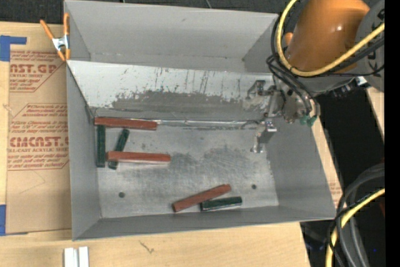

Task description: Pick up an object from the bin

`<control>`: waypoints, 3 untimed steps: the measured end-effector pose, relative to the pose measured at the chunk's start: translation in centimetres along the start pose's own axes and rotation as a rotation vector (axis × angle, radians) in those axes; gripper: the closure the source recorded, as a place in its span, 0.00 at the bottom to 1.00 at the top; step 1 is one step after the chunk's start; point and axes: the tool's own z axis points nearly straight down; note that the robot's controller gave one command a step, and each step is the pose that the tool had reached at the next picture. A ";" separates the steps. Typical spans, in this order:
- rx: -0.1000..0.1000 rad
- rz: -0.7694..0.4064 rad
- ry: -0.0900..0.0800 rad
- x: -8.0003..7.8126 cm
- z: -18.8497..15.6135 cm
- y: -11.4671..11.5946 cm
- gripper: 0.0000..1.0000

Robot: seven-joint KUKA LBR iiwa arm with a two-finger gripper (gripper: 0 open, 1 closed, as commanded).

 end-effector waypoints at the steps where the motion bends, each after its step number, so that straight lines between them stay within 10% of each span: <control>1: 0.000 0.000 0.000 0.0 0.0 0.0 0.00; 3: -0.002 -0.090 0.008 1.1 3.9 -1.3 0.00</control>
Offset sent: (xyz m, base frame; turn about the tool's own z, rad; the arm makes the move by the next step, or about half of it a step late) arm -0.0660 0.0332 -0.1471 0.0499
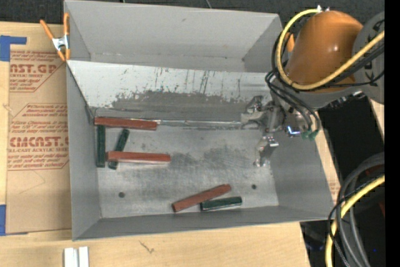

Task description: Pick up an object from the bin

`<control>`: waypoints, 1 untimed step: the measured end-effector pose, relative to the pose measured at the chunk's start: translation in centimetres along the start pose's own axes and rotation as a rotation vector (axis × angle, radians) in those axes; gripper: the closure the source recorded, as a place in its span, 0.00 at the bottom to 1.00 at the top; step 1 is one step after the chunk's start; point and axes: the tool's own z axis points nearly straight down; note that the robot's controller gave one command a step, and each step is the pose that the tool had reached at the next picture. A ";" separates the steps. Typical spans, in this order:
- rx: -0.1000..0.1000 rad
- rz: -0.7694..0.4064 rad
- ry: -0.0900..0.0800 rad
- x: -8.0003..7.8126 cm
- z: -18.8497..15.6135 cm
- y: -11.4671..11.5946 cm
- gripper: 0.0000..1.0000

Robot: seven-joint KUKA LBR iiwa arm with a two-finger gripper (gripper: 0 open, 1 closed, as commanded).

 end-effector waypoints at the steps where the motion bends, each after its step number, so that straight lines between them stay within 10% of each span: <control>1: 0.005 -0.012 -0.019 0.6 2.2 1.5 0.00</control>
Offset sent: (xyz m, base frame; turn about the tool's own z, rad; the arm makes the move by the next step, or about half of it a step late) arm -0.0326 0.0172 -0.0971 -0.0743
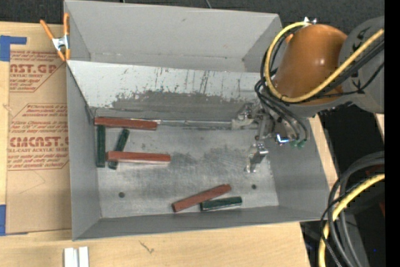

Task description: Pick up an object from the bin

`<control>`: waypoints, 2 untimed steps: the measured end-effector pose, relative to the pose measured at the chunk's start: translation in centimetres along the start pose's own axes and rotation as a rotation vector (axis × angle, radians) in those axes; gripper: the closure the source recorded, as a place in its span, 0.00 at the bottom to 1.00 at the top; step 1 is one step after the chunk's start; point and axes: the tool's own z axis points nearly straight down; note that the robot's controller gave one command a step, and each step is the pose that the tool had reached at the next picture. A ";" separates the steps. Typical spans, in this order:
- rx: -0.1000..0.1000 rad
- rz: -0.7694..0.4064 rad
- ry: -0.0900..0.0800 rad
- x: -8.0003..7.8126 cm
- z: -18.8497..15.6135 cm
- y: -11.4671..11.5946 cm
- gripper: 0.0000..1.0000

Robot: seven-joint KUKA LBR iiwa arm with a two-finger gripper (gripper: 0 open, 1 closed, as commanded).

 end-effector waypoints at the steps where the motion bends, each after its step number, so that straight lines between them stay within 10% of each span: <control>1: -0.003 -0.039 0.010 1.8 5.9 0.8 0.00; 2: -0.004 -0.130 0.011 3.3 9.9 1.6 1.00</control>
Offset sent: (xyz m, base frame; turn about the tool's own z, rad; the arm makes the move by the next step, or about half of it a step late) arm -0.0337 0.0116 -0.0996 -0.1309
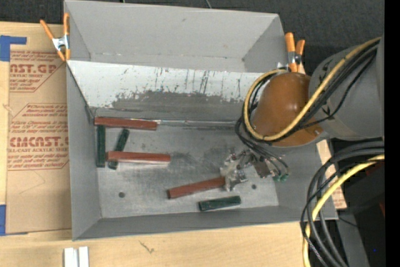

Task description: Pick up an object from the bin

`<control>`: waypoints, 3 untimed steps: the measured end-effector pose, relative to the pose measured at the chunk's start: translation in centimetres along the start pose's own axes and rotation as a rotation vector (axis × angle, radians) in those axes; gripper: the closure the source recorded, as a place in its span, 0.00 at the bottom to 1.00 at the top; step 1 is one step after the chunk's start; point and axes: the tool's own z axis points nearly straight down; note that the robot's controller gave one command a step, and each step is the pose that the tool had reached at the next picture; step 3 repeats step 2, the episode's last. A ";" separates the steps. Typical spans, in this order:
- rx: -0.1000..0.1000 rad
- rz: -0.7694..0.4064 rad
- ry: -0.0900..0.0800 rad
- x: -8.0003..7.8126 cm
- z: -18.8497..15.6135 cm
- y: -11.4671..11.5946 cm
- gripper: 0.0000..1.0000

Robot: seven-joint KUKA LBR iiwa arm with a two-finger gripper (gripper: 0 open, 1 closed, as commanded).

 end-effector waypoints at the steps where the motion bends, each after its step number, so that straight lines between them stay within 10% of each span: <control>1: 0.000 0.000 0.000 0.0 0.0 0.0 1.00; 2: -0.001 -0.058 0.003 0.9 -20.2 -2.8 1.00; 3: -0.001 -0.058 0.003 0.9 -20.2 -2.8 1.00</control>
Offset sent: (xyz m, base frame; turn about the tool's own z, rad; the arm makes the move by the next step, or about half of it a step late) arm -0.0032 -0.0339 0.2277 -0.0630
